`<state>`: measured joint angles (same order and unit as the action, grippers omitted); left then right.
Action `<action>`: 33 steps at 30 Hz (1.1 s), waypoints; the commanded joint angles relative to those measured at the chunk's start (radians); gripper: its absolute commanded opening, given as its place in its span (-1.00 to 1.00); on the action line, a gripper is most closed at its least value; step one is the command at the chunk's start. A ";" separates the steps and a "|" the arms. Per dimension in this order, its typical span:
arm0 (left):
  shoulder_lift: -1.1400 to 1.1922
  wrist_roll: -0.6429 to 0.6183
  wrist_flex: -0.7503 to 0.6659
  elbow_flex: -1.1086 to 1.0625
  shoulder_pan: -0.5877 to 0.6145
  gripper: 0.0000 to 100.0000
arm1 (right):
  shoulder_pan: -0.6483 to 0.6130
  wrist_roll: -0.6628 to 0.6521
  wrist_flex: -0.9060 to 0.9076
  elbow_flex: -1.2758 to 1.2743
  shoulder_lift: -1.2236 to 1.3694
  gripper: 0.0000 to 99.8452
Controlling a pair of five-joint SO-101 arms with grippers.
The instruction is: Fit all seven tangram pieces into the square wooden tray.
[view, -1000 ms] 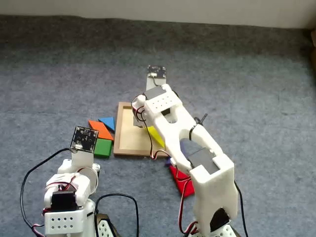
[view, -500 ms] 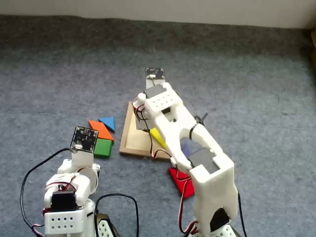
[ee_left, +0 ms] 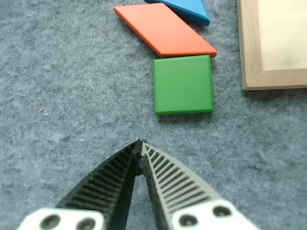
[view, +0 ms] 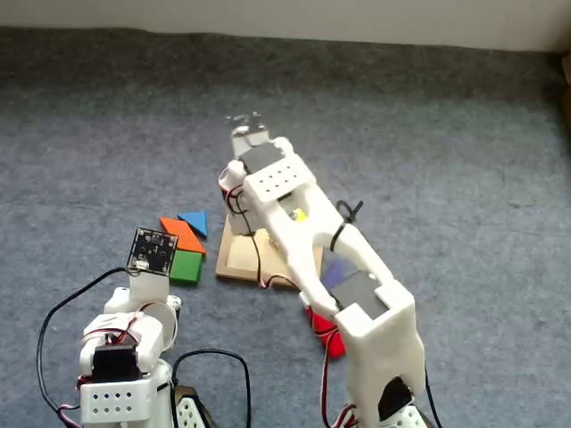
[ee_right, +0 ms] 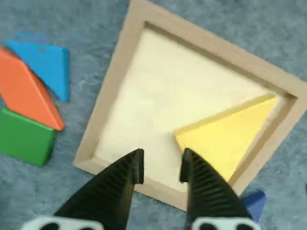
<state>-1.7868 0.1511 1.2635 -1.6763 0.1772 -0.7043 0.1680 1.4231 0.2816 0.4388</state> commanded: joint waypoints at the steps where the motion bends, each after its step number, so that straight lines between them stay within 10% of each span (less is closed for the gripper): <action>1: -0.021 0.008 0.008 -0.019 0.002 -0.99 | -0.036 -0.077 -0.042 0.045 -0.012 -0.96; 33: -0.021 0.008 0.008 -0.019 0.002 -0.99 | 0.110 -0.080 0.107 0.156 0.120 -0.99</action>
<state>-1.7868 0.1511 1.2635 -1.6763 0.1772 -0.5999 0.0928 1.4722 0.3337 0.5831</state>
